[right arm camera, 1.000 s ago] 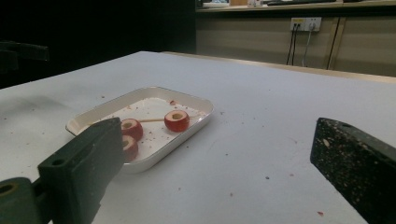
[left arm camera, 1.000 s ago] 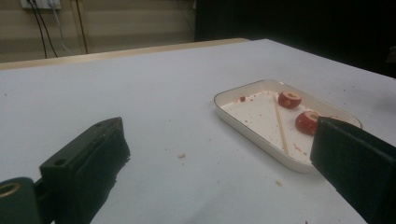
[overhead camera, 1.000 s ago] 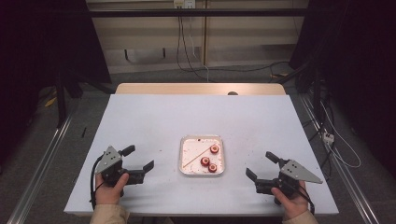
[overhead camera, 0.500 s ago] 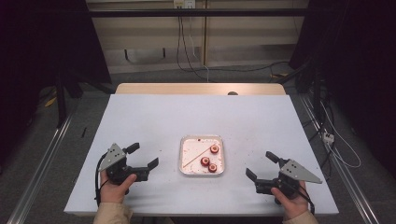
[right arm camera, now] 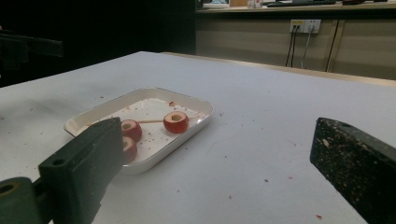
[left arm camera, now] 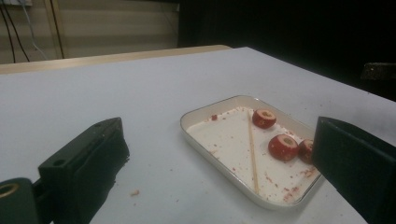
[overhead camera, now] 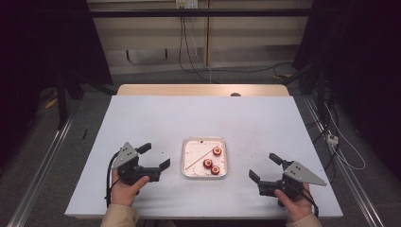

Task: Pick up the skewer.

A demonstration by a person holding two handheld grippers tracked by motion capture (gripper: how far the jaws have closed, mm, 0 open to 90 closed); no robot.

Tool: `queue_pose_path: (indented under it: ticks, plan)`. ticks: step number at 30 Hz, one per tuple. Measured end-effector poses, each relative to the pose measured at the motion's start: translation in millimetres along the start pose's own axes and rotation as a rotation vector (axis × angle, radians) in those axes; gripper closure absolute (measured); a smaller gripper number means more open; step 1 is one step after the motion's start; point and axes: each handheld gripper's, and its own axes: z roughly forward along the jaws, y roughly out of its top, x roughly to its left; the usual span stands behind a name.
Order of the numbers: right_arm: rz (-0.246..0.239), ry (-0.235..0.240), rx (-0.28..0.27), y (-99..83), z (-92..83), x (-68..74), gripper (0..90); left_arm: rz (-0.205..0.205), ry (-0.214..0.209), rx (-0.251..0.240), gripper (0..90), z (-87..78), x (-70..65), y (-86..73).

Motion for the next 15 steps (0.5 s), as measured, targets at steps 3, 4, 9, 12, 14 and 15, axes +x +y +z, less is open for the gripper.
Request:
queue_pose_path:
  ticks: [3, 4, 9, 12, 14, 15]
  plan:
    - [0.002, -0.002, -0.005, 0.8, 0.2, 0.4, 2.6, -0.016, -0.019, 0.008, 3.1, 4.8, -0.9, 1.1]
    - [0.002, -0.002, -0.005, 0.8, 0.2, 0.4, 2.6, -0.015, -0.018, 0.007, 3.1, 6.2, -1.5, 1.4]
    - [0.007, -0.008, -0.021, 3.1, -1.7, -1.2, 2.6, 0.008, -0.027, 0.012, 3.1, 13.3, -6.5, 5.1]
    - [0.014, -0.012, -0.023, 3.2, -1.2, -0.5, 2.6, 0.025, -0.038, 0.016, 3.1, 18.0, -10.6, 7.2]
    - [0.000, -0.008, -0.016, 2.6, -0.5, -0.2, 2.6, 0.025, -0.035, 0.020, 3.1, 21.4, -12.7, 8.5]
    - [-0.002, -0.006, -0.011, 2.4, -0.2, 0.1, 2.6, 0.019, -0.035, 0.019, 3.1, 25.3, -14.4, 9.3]
